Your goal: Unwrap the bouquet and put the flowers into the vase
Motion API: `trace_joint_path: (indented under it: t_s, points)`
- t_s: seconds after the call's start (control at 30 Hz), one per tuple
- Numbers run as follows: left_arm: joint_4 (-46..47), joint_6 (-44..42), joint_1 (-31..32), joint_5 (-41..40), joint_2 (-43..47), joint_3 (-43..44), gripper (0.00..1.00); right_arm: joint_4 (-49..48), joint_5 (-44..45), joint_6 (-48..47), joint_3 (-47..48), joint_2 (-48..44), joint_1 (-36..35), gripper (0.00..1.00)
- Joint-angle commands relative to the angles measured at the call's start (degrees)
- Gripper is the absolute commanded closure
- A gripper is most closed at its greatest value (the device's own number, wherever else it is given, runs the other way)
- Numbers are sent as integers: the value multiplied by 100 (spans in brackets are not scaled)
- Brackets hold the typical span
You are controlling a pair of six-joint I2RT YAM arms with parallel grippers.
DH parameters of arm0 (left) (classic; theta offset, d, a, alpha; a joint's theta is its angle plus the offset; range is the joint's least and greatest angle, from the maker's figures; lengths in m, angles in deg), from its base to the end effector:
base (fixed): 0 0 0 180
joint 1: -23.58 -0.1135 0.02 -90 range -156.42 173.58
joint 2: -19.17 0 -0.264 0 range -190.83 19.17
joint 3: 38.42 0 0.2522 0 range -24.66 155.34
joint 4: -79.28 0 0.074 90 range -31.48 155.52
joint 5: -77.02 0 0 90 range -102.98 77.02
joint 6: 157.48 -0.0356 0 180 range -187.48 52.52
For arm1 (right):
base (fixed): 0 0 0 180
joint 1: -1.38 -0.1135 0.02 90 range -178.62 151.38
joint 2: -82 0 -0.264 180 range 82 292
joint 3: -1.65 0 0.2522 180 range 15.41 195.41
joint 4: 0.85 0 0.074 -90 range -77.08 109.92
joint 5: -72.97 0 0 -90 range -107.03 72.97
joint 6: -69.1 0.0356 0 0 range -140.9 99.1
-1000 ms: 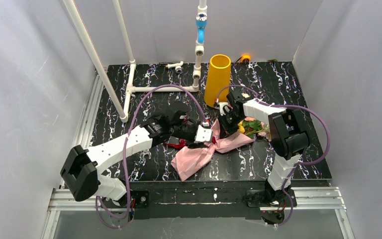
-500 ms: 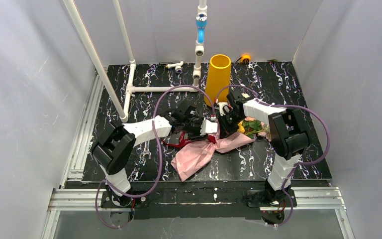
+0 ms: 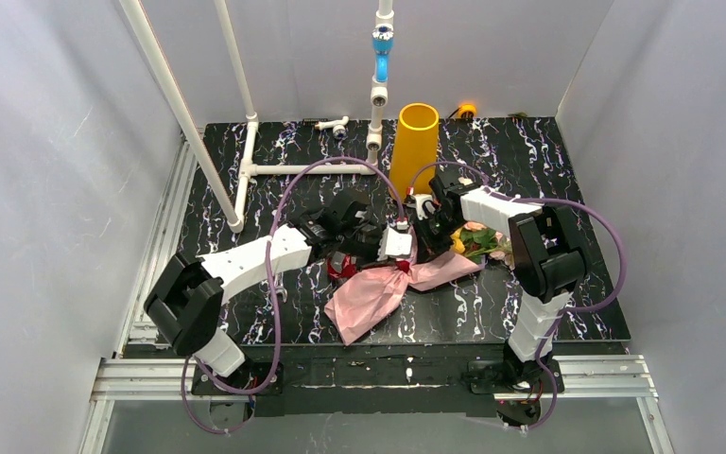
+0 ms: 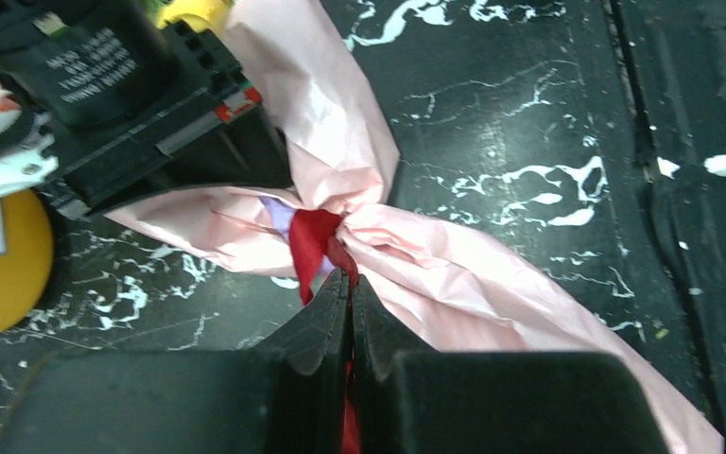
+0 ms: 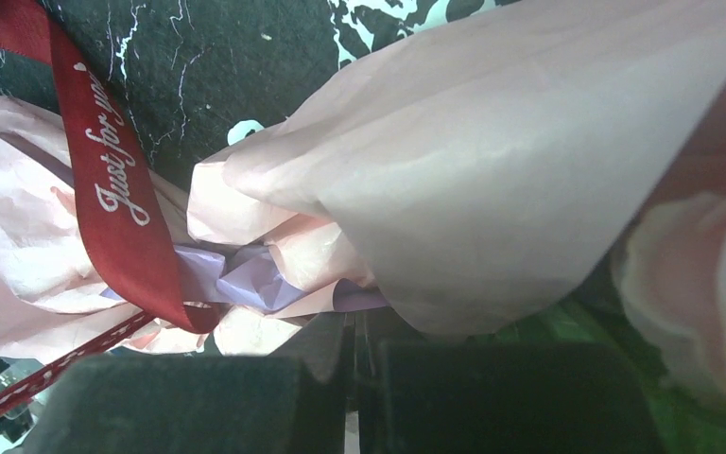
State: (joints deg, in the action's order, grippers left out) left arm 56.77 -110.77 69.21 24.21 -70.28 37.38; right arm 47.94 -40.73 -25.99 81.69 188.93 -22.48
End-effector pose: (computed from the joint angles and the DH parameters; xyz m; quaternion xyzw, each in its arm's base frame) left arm 0.2260 -0.2618 0.2576 0.6950 0.5021 -0.2930 0.4232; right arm 0.3126 0.1539 0.1487 -0.2675 0.9338 0.2209 0.0871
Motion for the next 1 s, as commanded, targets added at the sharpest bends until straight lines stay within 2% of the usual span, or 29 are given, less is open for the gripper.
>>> trace_joint_path:
  t_s: [0.0,0.17,0.27,0.3,0.33,0.4,0.47,0.57,0.67,0.97]
  points:
    - [-135,99,37,745,827,-48,100,-67,1469,-270,-386,753,-84,99]
    - [-796,-600,50,969,1236,-613,100,-97,1475,-255,-392,775,-84,99]
    - [-1776,-1753,184,951,1316,-935,100,-97,1432,-256,-388,785,-83,99]
    - [-2209,-2104,211,912,1263,-958,94,-93,1404,-256,-388,787,-84,99]
    - [-2400,-2163,215,867,1257,-960,79,-86,1385,-256,-381,785,-82,99]
    - [-2428,-1954,153,842,1282,-846,63,-84,1364,-265,-379,781,-84,99]
    - [-2122,-1529,7,1009,1358,-694,60,-79,1315,-280,-392,761,-84,99]
    - [-1168,-647,-169,1030,1402,-434,63,-66,1227,-300,-389,752,-84,99]
    - [26,177,-207,563,1206,-311,68,-61,1115,-300,-381,758,-84,99]
    - [740,-205,-189,155,-155,-60,61,3,908,-276,-266,794,-84,99]
